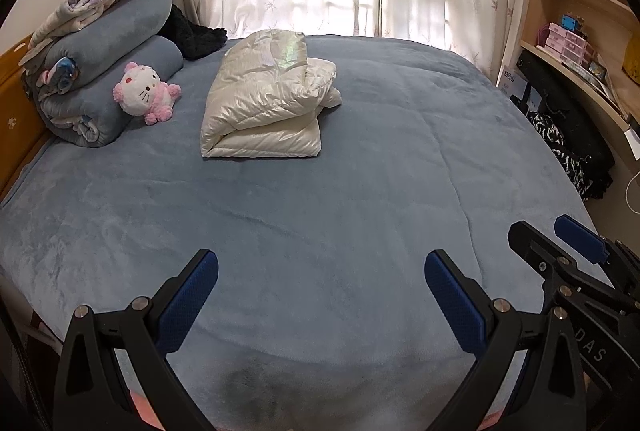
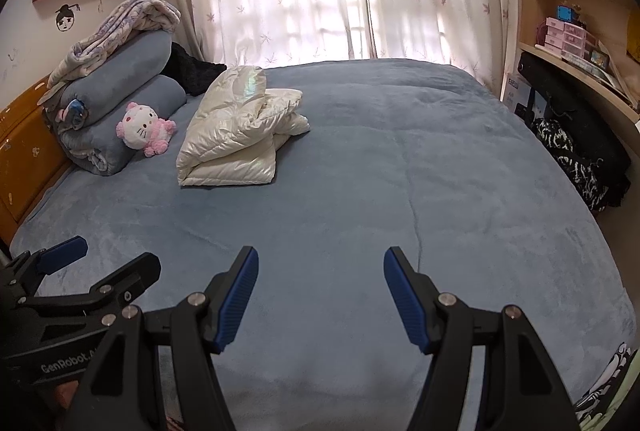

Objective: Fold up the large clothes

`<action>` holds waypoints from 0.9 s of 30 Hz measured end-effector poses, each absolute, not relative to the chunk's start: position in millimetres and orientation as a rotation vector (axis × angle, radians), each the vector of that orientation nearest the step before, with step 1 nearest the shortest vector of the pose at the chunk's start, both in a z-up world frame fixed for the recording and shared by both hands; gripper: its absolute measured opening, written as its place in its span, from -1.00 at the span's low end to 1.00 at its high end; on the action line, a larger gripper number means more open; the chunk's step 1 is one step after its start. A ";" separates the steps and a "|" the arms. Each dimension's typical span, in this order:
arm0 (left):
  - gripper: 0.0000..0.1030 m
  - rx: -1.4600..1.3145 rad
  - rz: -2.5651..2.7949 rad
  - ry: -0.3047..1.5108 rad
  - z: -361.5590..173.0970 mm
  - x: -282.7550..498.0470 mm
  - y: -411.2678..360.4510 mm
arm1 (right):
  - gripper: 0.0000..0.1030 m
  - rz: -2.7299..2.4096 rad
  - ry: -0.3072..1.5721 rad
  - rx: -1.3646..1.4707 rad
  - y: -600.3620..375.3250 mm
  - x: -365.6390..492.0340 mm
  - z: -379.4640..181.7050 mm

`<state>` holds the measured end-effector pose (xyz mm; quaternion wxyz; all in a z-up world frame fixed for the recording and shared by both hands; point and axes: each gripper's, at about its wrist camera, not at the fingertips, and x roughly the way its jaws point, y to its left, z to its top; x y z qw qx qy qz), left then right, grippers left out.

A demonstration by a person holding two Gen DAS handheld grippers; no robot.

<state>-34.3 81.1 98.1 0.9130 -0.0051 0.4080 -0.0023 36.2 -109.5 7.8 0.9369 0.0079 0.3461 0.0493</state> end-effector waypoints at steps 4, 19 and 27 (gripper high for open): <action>0.98 -0.012 -0.004 0.844 96.9 -34.0 80.5 | 0.27 0.096 0.708 0.017 -109.7 36.3 7.1; 0.98 -0.018 0.007 0.855 92.5 -33.1 78.6 | 0.27 0.094 0.715 0.015 -111.5 37.4 2.2; 0.98 -0.030 0.012 0.862 90.0 -34.5 78.7 | 0.27 0.090 0.717 0.013 -109.4 38.2 -0.9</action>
